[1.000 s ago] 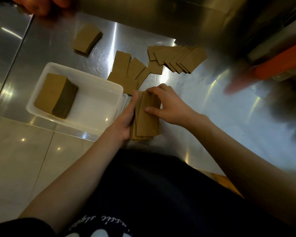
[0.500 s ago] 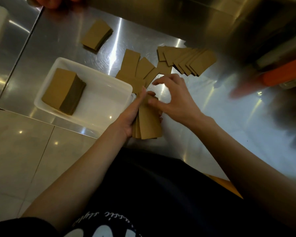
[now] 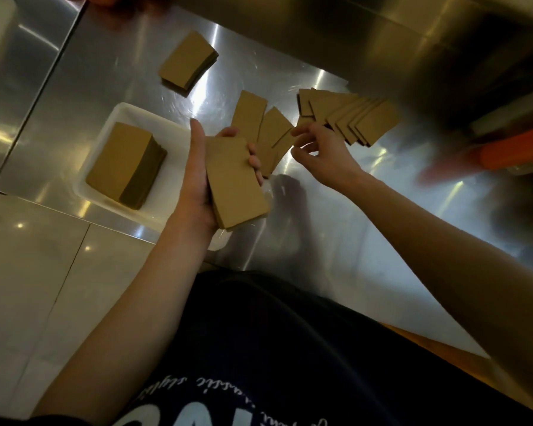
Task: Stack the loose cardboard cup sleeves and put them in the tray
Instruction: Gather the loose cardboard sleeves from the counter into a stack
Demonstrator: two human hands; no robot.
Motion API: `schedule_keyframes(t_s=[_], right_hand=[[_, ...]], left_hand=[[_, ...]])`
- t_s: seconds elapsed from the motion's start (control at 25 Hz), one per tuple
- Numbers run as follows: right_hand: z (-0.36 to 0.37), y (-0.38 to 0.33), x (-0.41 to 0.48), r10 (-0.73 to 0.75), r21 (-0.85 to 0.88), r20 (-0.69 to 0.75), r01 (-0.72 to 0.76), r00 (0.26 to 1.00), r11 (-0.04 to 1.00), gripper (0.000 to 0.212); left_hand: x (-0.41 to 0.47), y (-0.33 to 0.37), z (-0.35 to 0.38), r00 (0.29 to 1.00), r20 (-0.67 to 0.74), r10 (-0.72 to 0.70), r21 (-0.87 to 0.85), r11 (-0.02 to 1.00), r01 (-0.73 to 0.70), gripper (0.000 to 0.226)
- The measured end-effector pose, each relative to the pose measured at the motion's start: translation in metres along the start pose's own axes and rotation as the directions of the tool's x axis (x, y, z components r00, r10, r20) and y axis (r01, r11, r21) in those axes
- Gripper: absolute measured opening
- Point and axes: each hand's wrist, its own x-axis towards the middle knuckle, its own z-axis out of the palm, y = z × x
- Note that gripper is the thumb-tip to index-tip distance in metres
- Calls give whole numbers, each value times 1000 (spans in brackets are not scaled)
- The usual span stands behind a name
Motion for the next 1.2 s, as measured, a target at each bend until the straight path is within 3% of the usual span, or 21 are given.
schedule_keyframes(t_s=[0.12,0.24,0.44,0.64,0.72,0.84,0.92,1.08,1.2], right_hand=[[12,-13,27,21,-101,104,-11,994,995,38],[25,-25,56,-10,-333,229,88,973,939,49],[49,-45,104,-15,-664,444,340,896,666,64],[73,-48,123,-123,-707,570,562,812,429,55],[74,-45,122,-177,-707,574,593,800,386,52],[71,-39,121,-216,-652,567,593,795,472,55],[66,-35,122,-196,-598,551,548,811,585,46],[42,-31,123,85,-399,506,146,858,905,39],[17,-33,135,199,-227,333,-126,922,966,48]], left_hand=[[0,18,-11,998,-44,43,-64,997,-45,53],[2,33,-21,995,-76,65,-84,994,-72,53],[12,58,-30,996,-67,54,-104,993,-61,52],[25,83,-34,997,-76,35,-62,997,-40,58],[31,89,-35,997,-82,-2,-60,998,-3,60],[36,96,-37,998,-37,-55,-75,996,52,63],[40,100,-37,996,-23,-81,-76,994,79,63],[46,103,-35,993,-41,-114,-15,993,114,57],[49,103,-36,991,-49,-126,27,992,127,55]])
